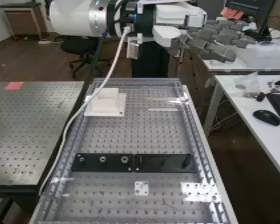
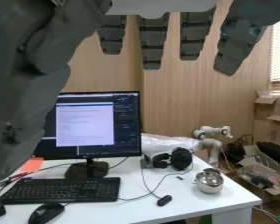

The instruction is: Grab the chopstick and place it in the clear container

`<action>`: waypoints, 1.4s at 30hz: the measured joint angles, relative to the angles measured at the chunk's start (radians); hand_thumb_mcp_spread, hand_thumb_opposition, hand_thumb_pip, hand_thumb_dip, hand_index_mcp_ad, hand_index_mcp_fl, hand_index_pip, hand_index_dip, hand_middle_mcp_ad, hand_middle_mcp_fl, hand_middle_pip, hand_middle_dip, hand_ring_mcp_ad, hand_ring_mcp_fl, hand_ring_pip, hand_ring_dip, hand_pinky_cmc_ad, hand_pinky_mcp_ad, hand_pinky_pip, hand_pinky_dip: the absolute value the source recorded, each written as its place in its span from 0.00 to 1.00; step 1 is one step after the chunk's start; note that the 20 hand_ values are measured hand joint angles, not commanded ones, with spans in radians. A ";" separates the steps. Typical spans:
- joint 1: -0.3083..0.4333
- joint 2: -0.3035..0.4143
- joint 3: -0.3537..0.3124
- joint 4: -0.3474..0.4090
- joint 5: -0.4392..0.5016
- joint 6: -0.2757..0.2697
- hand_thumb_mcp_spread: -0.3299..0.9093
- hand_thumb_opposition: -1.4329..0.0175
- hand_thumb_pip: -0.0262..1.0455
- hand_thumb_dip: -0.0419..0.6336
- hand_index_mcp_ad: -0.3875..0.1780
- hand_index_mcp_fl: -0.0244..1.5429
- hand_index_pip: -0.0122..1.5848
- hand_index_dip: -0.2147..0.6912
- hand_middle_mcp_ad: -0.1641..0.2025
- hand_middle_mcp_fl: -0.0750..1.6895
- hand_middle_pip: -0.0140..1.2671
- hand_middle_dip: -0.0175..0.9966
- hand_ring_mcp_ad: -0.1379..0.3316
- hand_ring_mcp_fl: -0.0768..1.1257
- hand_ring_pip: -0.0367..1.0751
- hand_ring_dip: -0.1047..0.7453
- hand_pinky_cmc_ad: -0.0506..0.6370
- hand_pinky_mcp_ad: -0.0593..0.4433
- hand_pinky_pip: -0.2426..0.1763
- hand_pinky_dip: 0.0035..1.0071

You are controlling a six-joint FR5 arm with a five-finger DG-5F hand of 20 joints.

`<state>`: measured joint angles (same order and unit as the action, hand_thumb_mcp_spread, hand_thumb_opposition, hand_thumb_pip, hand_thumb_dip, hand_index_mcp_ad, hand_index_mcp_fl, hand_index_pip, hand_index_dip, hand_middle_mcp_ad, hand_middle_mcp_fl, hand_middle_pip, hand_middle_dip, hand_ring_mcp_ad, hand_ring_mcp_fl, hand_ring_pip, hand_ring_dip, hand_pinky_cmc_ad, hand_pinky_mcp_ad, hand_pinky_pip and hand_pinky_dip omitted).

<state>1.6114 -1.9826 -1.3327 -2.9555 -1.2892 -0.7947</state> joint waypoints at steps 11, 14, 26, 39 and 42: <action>0.004 -0.002 0.002 0.007 0.032 -0.003 0.30 0.41 0.53 0.04 0.43 0.03 0.05 0.17 0.64 0.08 0.11 0.13 0.71 0.06 0.12 0.11 0.75 0.77 0.28 0.16; 0.004 -0.003 0.002 0.007 0.030 -0.002 0.30 0.41 0.53 0.04 0.43 0.03 0.05 0.17 0.63 0.08 0.11 0.13 0.71 0.06 0.12 0.11 0.75 0.77 0.28 0.16; 0.004 -0.003 0.000 0.014 0.029 -0.004 0.30 0.41 0.53 0.05 0.44 0.03 0.05 0.17 0.65 0.08 0.11 0.13 0.71 0.06 0.12 0.11 0.75 0.77 0.28 0.16; 0.003 0.002 -0.002 0.020 0.009 -0.015 0.30 0.40 0.53 0.04 0.44 0.03 0.05 0.13 0.65 0.08 0.11 0.13 0.71 0.06 0.12 0.11 0.75 0.77 0.28 0.16; 0.004 0.002 -0.002 0.021 0.010 -0.014 0.30 0.40 0.53 0.04 0.42 0.03 0.05 0.13 0.62 0.08 0.11 0.13 0.70 0.06 0.12 0.11 0.75 0.77 0.28 0.16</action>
<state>1.6158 -1.9808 -1.3351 -2.9340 -1.2790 -0.8092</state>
